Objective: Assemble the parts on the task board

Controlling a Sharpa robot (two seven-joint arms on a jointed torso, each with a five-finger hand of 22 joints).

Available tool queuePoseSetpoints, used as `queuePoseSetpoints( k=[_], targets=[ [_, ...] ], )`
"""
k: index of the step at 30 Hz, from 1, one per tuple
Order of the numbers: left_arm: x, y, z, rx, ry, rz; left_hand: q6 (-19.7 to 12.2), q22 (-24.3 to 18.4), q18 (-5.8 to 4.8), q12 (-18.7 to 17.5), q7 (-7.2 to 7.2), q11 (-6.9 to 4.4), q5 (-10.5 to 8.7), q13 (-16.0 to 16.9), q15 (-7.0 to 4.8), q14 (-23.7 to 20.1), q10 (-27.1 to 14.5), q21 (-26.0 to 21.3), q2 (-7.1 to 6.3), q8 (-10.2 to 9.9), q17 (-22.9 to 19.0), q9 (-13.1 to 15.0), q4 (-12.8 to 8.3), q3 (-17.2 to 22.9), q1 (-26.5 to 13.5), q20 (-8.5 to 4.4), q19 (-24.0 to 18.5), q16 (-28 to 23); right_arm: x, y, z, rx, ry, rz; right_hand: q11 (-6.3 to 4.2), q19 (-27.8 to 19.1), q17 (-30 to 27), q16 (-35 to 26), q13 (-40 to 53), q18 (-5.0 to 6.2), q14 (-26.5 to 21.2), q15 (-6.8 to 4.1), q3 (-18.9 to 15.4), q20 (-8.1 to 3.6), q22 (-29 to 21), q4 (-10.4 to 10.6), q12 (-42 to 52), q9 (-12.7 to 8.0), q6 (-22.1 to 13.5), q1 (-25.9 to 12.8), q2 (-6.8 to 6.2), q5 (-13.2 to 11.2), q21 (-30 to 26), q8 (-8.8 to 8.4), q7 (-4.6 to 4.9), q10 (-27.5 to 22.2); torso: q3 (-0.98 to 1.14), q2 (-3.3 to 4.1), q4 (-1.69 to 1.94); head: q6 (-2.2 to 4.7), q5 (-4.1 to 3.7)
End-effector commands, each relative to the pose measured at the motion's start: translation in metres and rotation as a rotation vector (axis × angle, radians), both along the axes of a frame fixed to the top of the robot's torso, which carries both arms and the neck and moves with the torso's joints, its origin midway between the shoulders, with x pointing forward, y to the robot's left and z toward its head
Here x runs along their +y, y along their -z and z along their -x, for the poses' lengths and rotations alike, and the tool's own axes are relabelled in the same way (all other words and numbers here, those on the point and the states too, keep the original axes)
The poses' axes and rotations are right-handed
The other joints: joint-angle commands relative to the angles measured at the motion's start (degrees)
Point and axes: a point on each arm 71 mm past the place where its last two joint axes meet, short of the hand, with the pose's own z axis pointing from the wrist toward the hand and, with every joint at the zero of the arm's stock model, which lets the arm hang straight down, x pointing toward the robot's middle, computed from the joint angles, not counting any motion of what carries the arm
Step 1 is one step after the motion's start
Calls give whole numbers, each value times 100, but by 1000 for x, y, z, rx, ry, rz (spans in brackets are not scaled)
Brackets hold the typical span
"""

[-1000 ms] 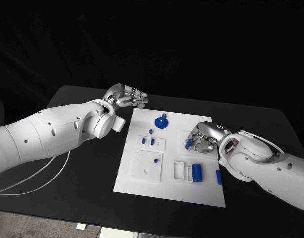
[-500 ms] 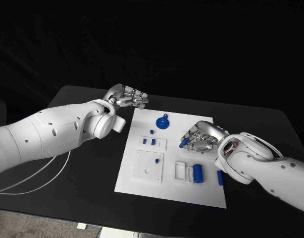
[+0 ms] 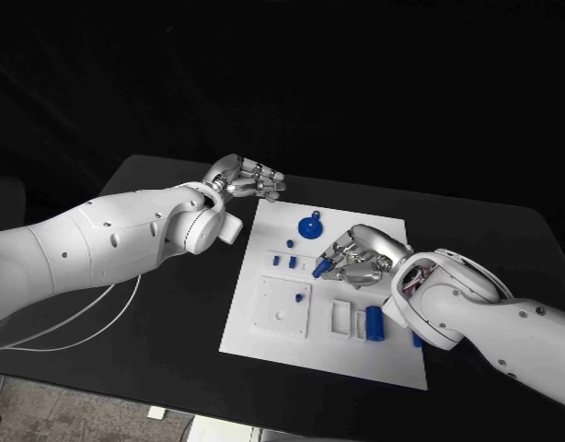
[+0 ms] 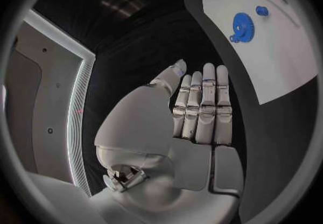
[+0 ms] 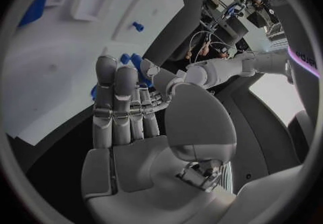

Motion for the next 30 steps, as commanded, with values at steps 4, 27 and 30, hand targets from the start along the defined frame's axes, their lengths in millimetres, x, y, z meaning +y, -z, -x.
queuePoseSetpoints(
  k=[4,27,30],
  targets=[
    [-6,0,0,6,21,7,-7,5,58,-31,20,8,-26,2,-14,-38,-48,9,4,-18,-7,9,25,4,34,28,-7,-21,25,-1,12,0,-96,-4,13,198,-7,-34,9,97,3,-29,-35,-18,4,-4,-7,34,67,-14,74,21,-7,26,-16,11,-17,-17,-9,-49,148],
    [-12,5,1,23,44,1,-6,6,58,-31,20,8,-27,2,-14,-41,-49,9,3,-19,-8,8,22,5,46,28,-11,-21,75,21,38,-110,-268,115,14,199,-12,-30,9,96,1,-29,-62,-18,19,-44,-7,34,68,-18,92,60,-7,26,-14,10,-21,-23,1,-114,305],
    [-12,5,2,24,45,0,-6,6,58,-31,20,8,-27,2,-14,-41,-49,9,3,-19,-8,8,22,5,46,28,-11,-21,78,24,40,-133,-278,137,15,200,-13,-28,9,96,1,-28,-66,-18,23,-47,-8,34,67,-20,95,45,-6,24,-14,7,-21,-21,-1,-123,312]
  ],
)
